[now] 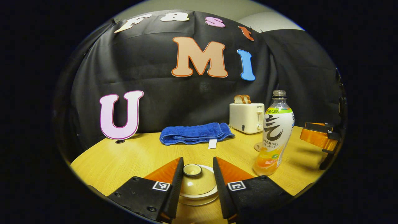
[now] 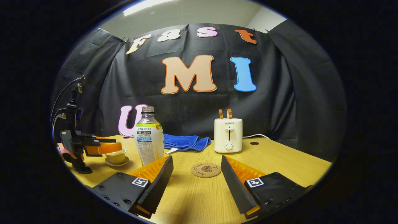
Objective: Open the teacup lid with one hand, grasp the water bottle and pour water into the teacup with the other hand; after pouring, place the water bottle on the coaster and then close the teacup lid.
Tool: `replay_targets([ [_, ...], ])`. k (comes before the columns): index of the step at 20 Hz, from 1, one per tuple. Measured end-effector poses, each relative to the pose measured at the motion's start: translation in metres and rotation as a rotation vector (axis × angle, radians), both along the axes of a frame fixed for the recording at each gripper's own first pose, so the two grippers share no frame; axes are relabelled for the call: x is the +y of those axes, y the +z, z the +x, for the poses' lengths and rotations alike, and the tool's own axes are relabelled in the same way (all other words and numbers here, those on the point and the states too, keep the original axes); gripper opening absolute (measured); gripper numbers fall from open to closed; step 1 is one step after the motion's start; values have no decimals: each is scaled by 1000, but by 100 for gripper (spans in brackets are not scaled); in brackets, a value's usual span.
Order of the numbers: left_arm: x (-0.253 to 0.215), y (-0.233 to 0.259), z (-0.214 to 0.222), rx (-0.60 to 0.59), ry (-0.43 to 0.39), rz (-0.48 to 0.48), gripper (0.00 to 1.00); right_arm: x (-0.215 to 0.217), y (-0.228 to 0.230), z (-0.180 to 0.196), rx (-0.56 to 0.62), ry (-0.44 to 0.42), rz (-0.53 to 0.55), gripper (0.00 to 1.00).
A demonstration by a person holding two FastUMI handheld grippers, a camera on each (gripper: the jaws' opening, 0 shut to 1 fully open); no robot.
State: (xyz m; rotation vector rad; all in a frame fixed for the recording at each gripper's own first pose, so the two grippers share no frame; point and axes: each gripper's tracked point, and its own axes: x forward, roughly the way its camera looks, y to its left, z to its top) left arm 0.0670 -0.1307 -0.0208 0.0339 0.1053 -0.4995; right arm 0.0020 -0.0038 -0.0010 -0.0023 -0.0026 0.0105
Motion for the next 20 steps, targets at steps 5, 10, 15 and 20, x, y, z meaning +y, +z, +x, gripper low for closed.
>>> replay_targets([
  [5,3,0,6,-1,17,12,29,0,0,1,0,3,0,98],
  [10,4,2,6,-10,27,-1,27,-1,0,1,0,3,0,100],
  [15,13,10,5,-44,64,-53,28,0,-1,1,-1,7,0,98],
  [20,17,14,-1,-69,78,-72,27,5,-1,-1,2,35,1,98],
])
